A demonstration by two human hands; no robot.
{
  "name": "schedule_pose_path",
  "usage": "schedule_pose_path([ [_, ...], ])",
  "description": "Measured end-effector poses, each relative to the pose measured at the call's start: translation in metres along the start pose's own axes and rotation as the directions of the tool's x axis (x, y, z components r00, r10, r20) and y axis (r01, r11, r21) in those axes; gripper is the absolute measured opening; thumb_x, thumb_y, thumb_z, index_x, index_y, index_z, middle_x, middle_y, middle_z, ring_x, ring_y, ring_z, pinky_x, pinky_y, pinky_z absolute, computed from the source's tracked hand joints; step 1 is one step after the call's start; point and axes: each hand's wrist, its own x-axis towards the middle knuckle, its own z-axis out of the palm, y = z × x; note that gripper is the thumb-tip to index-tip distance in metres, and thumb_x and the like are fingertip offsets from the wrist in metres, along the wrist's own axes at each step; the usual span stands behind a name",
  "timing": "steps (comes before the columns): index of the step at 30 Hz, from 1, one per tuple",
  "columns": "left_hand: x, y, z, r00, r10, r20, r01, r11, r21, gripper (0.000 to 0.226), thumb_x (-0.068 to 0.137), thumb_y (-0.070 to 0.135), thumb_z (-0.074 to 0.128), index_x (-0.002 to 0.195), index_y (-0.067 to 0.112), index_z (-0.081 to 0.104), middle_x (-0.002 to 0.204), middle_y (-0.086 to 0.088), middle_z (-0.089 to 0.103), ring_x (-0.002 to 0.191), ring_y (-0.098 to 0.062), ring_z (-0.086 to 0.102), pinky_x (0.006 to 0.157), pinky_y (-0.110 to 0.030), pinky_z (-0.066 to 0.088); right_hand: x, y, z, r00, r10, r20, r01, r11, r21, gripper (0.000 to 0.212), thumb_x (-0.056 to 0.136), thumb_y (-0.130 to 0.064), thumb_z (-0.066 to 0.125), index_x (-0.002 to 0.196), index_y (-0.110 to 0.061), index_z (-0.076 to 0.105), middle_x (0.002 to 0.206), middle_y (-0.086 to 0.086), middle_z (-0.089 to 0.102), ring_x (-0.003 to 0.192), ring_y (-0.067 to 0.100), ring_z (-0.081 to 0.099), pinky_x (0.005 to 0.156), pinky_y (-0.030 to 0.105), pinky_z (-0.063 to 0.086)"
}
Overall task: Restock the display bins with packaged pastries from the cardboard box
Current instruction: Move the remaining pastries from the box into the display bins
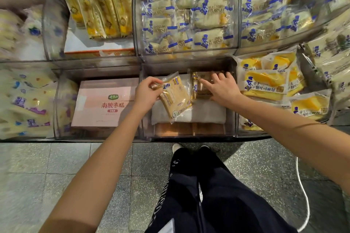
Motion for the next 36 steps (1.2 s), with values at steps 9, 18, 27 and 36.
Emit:
schedule_pose_path([
  [9, -0.019, -0.009, 0.017, 0.857, -0.099, -0.506, -0.073, 0.948, -0.31, 0.024, 0.086, -0.002, 0.065, 0.088, 0.022, 0.063, 0.085, 0.002, 0.058, 0.083, -0.017, 0.06, 0.078, -0.04, 0.059, 0.002, 0.003, 0.001, 0.999, -0.04, 0.012, 0.039, 0.997, 0.061, 0.076, 0.099, -0.024, 0.05, 0.156, -0.029, 0.001, 0.146, 0.019, 0.037, 0.128, 0.034, 0.045, 0.104, 0.043, 0.038],
  [18, -0.013, -0.001, 0.027, 0.992, 0.122, -0.014, -0.118, 0.981, 0.153, 0.063, 0.087, 0.006, 0.069, 0.142, 0.022, 0.044, 0.135, -0.006, 0.037, 0.102, -0.01, 0.045, 0.072, 0.007, 0.033, 0.003, 0.007, 0.001, 0.997, -0.079, -0.023, 0.081, 0.993, 0.092, 0.075, 0.097, -0.028, 0.052, 0.156, -0.031, 0.005, 0.143, 0.017, 0.04, 0.125, 0.034, 0.046, 0.1, 0.044, 0.04],
  [27, 0.011, -0.019, 0.038, 0.89, 0.222, 0.399, -0.455, 0.36, 0.815, 0.073, 0.092, 0.042, 0.063, 0.151, 0.046, 0.021, 0.165, -0.004, -0.002, 0.15, -0.033, -0.003, 0.12, -0.055, 0.002, 0.005, 0.005, 0.006, 0.997, -0.062, -0.035, 0.064, 0.996, 0.064, 0.082, 0.095, -0.047, 0.054, 0.155, -0.031, 0.001, 0.149, 0.018, 0.033, 0.129, 0.036, 0.043, 0.102, 0.045, 0.04],
  [36, 0.029, -0.019, 0.046, 0.902, 0.181, 0.391, -0.43, 0.347, 0.833, 0.076, 0.09, 0.045, 0.063, 0.153, 0.042, 0.02, 0.16, -0.007, 0.019, 0.142, -0.034, 0.023, 0.117, -0.052, 0.022, 0.02, 0.005, -0.002, 0.994, -0.089, 0.06, 0.076, 0.979, 0.19, 0.086, 0.092, -0.044, 0.062, 0.155, -0.034, 0.005, 0.156, 0.02, 0.022, 0.138, 0.041, 0.029, 0.106, 0.049, 0.037],
])
